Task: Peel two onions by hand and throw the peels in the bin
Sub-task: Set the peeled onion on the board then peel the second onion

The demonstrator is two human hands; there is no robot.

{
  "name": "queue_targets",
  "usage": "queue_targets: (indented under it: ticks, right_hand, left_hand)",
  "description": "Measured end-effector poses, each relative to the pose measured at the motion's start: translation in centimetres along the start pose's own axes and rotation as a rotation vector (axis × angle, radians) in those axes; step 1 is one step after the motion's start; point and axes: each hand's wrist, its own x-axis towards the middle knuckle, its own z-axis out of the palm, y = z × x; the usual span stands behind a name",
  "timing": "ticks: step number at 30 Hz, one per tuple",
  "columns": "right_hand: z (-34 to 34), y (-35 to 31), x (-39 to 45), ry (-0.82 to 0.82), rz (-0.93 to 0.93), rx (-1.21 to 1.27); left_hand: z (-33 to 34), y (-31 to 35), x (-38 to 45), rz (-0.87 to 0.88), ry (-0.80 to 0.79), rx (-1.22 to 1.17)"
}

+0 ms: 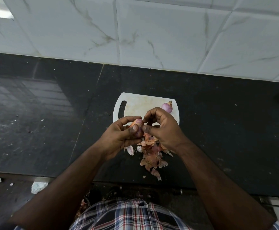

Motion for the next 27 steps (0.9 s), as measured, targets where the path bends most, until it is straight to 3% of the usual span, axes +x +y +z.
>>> queue_targets:
  ticks: [15, 27]
  right_hand:
    - [0.03, 0.31, 0.11, -0.087, 0.021, -0.046]
    - [-0.24, 0.00, 0.08, -0.008, -0.014, 0.003]
  left_hand:
    - [0.21, 0.02, -0.10, 0.004, 0.026, 0.013]
    - [0.51, 0.44, -0.11, -0.017, 0.024, 0.015]
